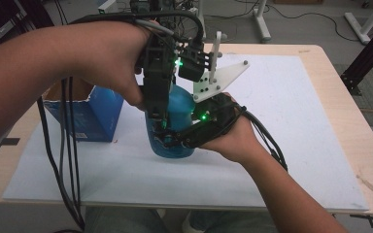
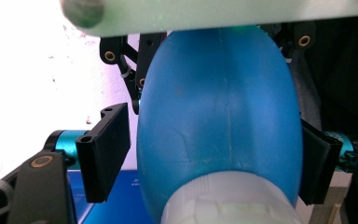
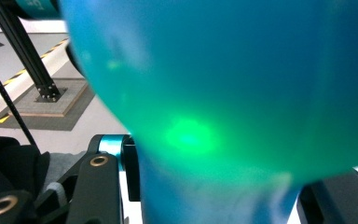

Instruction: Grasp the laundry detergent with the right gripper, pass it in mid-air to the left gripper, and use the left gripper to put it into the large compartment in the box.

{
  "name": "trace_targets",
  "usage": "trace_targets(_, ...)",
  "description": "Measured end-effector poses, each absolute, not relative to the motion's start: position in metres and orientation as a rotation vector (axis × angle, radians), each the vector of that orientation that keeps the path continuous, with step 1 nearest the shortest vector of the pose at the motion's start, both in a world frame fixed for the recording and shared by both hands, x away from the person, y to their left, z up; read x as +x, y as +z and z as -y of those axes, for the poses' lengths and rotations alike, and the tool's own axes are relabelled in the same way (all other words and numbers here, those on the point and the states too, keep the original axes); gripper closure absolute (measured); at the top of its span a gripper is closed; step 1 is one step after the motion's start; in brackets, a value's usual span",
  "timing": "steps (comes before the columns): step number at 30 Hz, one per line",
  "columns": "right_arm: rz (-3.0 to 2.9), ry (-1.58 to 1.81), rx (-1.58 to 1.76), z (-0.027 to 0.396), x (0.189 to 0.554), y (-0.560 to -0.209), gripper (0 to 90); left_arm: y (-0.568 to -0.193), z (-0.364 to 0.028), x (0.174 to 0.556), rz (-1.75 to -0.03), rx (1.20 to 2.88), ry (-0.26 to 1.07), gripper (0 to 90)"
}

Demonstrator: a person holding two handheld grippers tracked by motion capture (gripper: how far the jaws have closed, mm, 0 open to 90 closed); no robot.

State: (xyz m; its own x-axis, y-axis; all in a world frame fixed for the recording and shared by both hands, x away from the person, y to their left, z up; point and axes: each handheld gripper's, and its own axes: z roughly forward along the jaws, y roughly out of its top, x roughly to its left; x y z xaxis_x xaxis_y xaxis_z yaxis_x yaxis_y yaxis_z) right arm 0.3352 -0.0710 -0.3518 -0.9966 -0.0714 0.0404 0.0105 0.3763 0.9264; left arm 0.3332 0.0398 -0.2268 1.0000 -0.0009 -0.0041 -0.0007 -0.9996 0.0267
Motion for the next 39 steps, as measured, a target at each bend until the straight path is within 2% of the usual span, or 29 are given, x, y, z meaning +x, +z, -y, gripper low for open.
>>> trace_targets(14, 2.539, -1.71, 0.048, 0.0693, 0.3353, -0.3529, 45.8, -0.2277, -0.0385, 0.3332, -0.004, 3.128, -0.028, 33.6)
trace_targets(16, 2.536, -1.711, 0.043, 0.0694, 0.3361, -0.3531, 45.8, -0.227, -0.0384, 0.3332, -0.003, 3.125, -0.038, 37.5)
trace_targets(34, 2.532, -1.721, 0.051, 0.0706, 0.3361, -0.3525, 44.7, -0.2247, -0.0392, 0.3314, -0.018, 3.1, -0.017, 38.2)
trace_targets(36, 2.534, -1.723, 0.063, 0.0711, 0.3357, -0.3518, 43.3, -0.224, -0.0391, 0.3312, -0.021, 3.099, -0.024, 38.1)
trace_targets(39, 2.528, -1.721, 0.059, 0.0735, 0.3353, -0.3497, 33.3, -0.2239, -0.0398, 0.3318, -0.017, 3.105, -0.023, 38.1)
